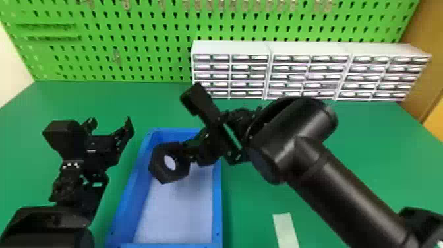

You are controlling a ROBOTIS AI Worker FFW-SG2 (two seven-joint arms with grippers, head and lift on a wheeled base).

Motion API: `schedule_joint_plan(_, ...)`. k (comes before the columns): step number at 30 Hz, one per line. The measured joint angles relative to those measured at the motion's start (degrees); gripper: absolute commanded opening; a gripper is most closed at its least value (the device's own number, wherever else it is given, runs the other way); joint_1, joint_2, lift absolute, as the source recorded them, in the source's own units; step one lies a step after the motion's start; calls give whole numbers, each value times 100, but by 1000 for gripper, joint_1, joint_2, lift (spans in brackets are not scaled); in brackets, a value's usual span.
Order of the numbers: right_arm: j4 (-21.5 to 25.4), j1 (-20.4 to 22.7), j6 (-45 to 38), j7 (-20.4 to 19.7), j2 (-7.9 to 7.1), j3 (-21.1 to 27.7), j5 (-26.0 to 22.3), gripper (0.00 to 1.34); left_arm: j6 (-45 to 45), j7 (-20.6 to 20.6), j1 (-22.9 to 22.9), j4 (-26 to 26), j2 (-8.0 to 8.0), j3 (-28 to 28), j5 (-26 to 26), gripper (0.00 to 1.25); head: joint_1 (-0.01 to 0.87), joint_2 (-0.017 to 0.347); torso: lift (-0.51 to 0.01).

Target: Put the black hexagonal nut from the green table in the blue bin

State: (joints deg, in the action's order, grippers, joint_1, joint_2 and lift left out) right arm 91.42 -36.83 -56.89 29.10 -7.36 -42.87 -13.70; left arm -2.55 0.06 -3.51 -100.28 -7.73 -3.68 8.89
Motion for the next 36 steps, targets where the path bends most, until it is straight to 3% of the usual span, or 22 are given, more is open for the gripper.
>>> schedule_joint_plan(16, -678, -121, 347, -544, -16, -787, -487, 357, 0, 2, 12, 0, 0, 6, 8, 882, 686, 52, -97)
schedule_joint_plan(30, -808, -183, 366, -590, -40, -930, -511, 361, 0, -3, 22, 1, 0, 0, 8, 882, 686, 52, -97)
schedule_joint_plan(36, -816, -193, 358, -590, -53, -954, -511, 489, 0, 0, 24, 2, 0, -1, 8, 882, 686, 52, -97)
